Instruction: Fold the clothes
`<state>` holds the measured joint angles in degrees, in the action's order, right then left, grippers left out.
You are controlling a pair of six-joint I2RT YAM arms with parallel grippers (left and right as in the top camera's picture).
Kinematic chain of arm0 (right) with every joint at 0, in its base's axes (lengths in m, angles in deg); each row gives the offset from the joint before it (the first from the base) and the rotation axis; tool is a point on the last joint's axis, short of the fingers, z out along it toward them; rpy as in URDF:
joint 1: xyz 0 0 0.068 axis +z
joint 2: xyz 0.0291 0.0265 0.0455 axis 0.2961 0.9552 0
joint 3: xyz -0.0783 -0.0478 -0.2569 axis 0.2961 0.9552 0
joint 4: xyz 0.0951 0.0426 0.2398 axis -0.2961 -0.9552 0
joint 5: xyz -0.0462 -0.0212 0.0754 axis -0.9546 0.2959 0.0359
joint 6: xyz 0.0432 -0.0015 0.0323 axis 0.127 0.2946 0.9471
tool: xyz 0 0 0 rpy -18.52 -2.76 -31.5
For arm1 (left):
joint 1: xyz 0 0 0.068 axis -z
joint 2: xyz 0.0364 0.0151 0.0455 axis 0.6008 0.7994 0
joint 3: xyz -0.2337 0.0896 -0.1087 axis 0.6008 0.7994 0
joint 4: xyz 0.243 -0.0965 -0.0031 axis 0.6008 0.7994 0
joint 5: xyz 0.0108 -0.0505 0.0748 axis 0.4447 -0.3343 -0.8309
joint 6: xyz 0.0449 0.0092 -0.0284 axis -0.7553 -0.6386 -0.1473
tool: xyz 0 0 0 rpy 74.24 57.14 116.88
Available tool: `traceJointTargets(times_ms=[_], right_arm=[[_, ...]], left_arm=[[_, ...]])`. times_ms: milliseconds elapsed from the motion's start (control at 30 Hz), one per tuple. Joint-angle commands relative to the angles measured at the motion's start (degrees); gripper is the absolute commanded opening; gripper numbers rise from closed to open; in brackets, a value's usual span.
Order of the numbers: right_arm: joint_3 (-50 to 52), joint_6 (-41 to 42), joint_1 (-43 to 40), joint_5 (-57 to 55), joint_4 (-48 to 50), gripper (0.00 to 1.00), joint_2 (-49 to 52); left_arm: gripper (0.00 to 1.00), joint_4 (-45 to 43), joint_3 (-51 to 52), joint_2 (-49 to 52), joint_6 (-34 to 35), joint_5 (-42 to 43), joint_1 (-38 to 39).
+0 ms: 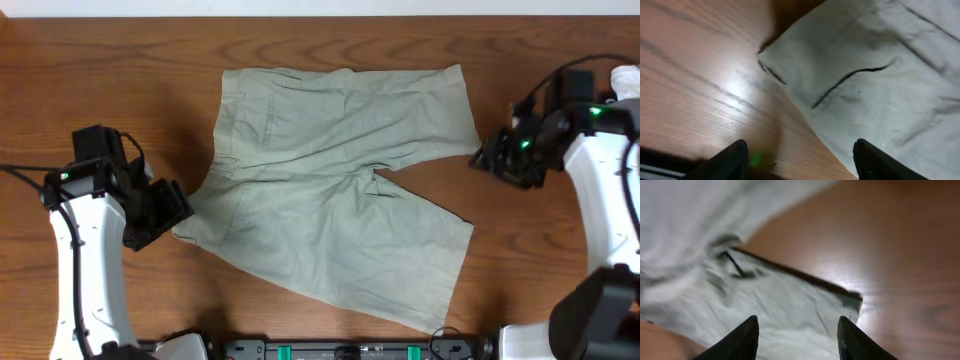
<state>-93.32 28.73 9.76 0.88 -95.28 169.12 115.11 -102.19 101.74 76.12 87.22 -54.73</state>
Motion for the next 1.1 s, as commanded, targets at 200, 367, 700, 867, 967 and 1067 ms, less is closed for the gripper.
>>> traceJointTargets(times_ms=[200,367,700,867,967,1067], right_arm=[[14.6,-1.95,4.66,-0.85,7.23,0.51,0.52],[16.76,0.48,4.66,1.14,21.99,0.39,0.52],[16.76,10.14,4.7,1.73,44.44,0.09,3.19],[16.72,12.63,4.7,2.01,54.23,0.07,12.09],[16.59,13.35,4.7,3.04,59.87,0.1,16.15],[15.8,13.75,4.7,2.45,60.81,0.12,18.56]], left_arm=[[0.69,-0.35,2.67,7.85,2.6,-2.71,-1.77],[0.64,-3.54,2.67,9.05,0.35,2.75,-1.73],[0.21,-12.61,2.67,8.94,-5.42,14.21,4.39],[0.21,-17.18,2.67,8.94,-5.35,13.79,10.67],[0.2,-18.38,2.67,8.94,-5.14,13.79,12.87],[0.21,-18.18,2.67,8.94,-5.16,13.79,13.66]])
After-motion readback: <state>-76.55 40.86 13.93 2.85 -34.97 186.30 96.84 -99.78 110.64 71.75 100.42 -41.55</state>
